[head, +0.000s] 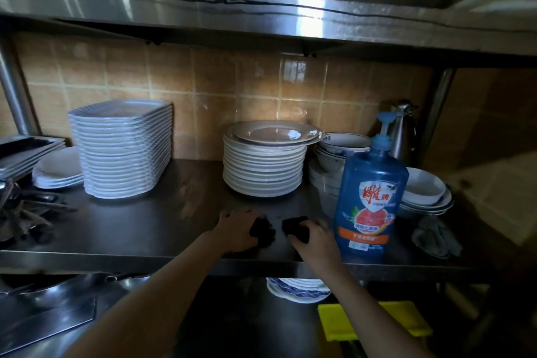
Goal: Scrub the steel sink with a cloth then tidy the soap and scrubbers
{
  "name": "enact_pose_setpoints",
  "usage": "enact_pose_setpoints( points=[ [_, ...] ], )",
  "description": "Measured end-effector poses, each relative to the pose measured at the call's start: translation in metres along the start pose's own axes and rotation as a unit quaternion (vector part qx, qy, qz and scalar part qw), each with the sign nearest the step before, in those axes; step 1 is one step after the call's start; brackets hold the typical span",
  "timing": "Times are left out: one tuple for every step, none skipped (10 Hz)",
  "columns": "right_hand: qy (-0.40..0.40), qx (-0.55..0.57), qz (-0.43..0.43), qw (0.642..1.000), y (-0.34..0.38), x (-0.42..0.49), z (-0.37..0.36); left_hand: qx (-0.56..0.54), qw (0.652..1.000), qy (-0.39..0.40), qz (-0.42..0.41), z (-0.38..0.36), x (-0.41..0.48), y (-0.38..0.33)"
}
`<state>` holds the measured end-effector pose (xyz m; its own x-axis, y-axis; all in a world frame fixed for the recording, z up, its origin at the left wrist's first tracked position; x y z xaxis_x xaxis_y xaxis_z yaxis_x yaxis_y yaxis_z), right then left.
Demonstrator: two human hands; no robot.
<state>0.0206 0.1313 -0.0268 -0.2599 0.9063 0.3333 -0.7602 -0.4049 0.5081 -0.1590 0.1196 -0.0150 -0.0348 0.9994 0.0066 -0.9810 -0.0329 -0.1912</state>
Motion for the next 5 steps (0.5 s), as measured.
enact_pose_setpoints(
  points=[
    [-0.025,-0.015,0.018,0.999,0.006,-0.001,0.009,-0.012,1.000,-0.010,-0.007,0.004,-0.002,0.000],
    [-0.029,-0.038,0.035,0.998,0.016,-0.006,0.013,-0.029,0.999,-0.015,-0.014,0.010,-0.007,0.000],
    [-0.031,-0.055,0.044,0.997,0.021,-0.012,0.014,-0.026,0.999,-0.024,-0.023,0.015,-0.014,0.002],
    [-0.029,-0.070,0.047,0.996,0.031,-0.023,0.019,-0.036,0.999,-0.026,-0.024,0.021,-0.027,0.006],
    [-0.048,-0.094,0.053,0.993,0.037,-0.029,0.028,-0.044,0.998,-0.032,-0.028,0.022,-0.033,0.011]
  ],
)
Point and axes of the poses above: each hand's wrist, its own x-axis towards the middle knuckle, its own z-axis out of the back of the hand, y = z × x, the point moved 10 cm from there along x, towards the middle knuckle, and after that the axes turned 10 degrees about z, right-handed, at the moved point
